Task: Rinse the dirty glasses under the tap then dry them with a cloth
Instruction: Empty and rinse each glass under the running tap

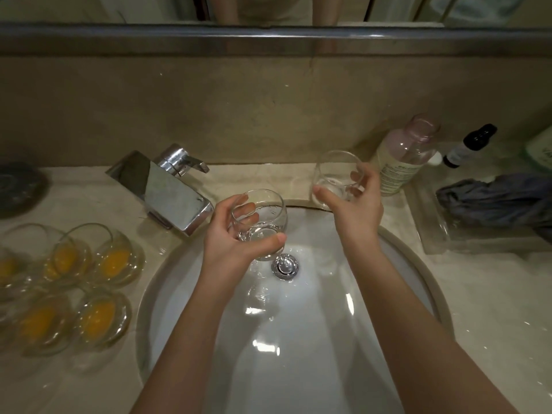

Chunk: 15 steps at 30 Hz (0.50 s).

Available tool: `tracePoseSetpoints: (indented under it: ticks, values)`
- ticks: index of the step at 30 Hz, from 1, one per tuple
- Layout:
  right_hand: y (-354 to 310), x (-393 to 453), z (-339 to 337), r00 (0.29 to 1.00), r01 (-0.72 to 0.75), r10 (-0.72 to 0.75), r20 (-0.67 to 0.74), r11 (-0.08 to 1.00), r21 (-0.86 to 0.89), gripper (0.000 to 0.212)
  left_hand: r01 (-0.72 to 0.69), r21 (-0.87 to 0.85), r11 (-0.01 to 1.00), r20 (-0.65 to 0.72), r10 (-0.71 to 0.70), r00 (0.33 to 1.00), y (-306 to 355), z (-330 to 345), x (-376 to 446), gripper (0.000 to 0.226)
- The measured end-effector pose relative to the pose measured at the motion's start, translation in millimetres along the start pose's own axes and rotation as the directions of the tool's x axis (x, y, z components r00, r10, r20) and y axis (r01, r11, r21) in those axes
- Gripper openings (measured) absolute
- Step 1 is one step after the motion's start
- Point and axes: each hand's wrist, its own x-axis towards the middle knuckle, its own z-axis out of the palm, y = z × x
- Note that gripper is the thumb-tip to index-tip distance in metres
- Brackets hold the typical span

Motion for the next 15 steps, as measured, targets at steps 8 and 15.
tracePoseSetpoints:
  ticks: [8, 15]
  values:
    - [-12, -58, -46, 1.000, -0.005, 0.007, -0.023, 0.999, 0.050, 0.075, -0.035, 0.175, 0.984, 0.065, 0.024, 0.998, 11, 6, -19, 0.080]
    - [-16, -102, -112, 0.983, -0.056, 0.072, -0.166, 0.993, 0.100, 0.074, -0.110, 0.278, 0.954, 0.190, 0.058, 0.980, 28, 41, -54, 0.075]
